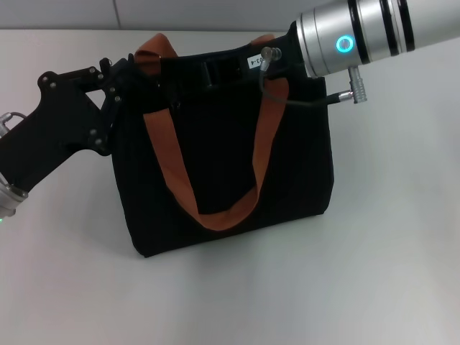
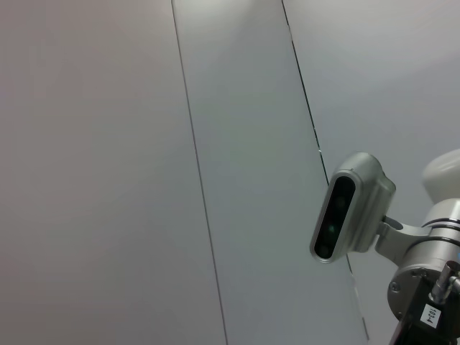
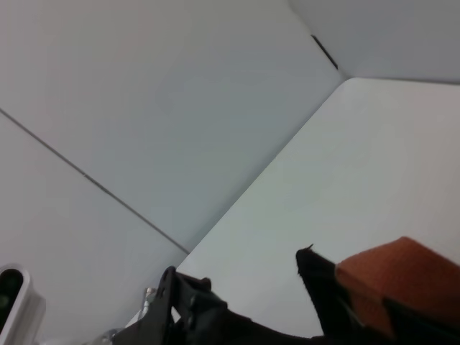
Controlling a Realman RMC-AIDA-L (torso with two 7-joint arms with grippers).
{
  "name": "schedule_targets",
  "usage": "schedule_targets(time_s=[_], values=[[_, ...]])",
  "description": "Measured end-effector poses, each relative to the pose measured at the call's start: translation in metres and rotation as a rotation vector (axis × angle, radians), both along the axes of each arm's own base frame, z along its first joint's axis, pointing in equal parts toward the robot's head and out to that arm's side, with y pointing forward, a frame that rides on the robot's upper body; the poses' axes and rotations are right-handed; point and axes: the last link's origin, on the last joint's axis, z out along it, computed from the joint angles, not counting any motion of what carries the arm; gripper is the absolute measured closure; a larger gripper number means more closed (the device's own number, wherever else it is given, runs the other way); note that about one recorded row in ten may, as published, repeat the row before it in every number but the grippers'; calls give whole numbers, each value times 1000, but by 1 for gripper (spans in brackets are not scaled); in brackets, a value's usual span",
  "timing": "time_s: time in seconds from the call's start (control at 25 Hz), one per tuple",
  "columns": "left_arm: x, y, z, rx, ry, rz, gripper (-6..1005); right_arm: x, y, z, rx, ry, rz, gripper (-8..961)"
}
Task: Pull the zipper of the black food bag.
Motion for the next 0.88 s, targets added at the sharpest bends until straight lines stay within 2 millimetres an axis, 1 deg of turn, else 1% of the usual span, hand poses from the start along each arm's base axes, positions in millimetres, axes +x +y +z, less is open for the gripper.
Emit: schedule_targets(time_s=[0.16,0.32,0.6,0.68,0.76,0.88], values=[[-2,-1,1,9,0,8,969,4,3,2,31,-34,-24,955],[-4,-1,2,21,2,18,969,10,7,9,77,-70,-56,954],[-6,-1,4,28,2,26,968,20,8,15,114,-98,-85,954],[-7,-1,5,34,1,32,968,24,8,18,129,-100,-94,955],[-8,-1,6,42,0,39,968,32,8,27,171,-110,-113,955],[-8,-1,7,45,-1,41,968,38,7,33,194,-113,-125,955]])
